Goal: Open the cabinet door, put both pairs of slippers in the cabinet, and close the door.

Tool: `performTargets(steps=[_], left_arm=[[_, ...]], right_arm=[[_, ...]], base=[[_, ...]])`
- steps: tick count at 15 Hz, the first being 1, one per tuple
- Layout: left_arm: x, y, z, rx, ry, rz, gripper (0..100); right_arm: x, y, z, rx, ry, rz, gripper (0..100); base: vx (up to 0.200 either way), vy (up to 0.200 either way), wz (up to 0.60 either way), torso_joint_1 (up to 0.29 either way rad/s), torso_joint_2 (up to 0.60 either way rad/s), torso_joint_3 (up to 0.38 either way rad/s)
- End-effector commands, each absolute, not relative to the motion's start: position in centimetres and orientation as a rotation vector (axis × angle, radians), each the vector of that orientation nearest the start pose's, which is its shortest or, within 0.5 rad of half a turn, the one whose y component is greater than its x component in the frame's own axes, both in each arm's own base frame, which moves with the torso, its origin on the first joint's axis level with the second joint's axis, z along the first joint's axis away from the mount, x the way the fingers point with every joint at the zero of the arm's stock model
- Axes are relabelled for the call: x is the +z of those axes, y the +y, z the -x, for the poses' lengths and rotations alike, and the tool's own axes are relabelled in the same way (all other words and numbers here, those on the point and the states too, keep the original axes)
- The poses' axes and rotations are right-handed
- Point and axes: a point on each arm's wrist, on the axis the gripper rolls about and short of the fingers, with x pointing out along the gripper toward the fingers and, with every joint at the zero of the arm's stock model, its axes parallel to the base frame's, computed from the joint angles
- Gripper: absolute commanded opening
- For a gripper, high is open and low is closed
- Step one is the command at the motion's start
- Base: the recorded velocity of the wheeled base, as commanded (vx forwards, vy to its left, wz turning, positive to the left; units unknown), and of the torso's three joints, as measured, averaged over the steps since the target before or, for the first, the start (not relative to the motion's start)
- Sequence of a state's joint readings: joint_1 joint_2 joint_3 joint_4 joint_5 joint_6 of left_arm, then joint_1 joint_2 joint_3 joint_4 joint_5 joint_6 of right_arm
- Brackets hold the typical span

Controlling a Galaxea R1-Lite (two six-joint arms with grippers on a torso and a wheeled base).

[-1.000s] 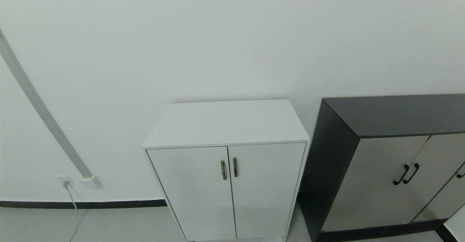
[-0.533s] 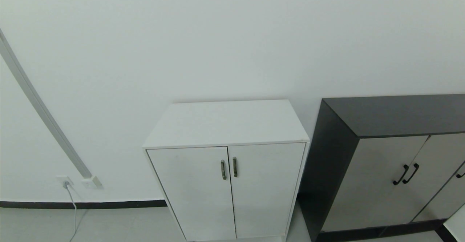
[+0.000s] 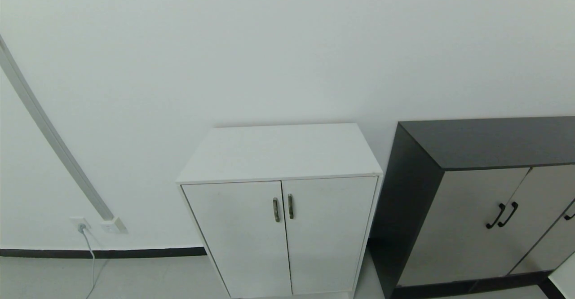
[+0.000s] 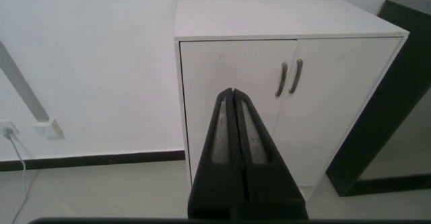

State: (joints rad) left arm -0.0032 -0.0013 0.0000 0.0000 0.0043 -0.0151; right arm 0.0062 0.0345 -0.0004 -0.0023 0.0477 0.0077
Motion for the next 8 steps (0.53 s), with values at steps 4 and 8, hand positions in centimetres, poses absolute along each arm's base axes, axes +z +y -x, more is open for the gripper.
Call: performTargets(steps=[4, 8], left_arm=[[7.55, 0.01, 2.28, 0.000, 0.000, 0.009, 0], [7.55, 0.01, 2.28, 0.000, 0.000, 0.008, 0]], right_arm=[[7.67, -0.07, 2.28, -0.032, -0.014, -0.077, 0], [7.67, -0.07, 2.28, -0.032, -0.013, -0.074, 0]], base=[[0.000, 0.000, 0.00, 0.000, 0.00, 0.000], [0.000, 0.000, 0.00, 0.000, 0.00, 0.000]])
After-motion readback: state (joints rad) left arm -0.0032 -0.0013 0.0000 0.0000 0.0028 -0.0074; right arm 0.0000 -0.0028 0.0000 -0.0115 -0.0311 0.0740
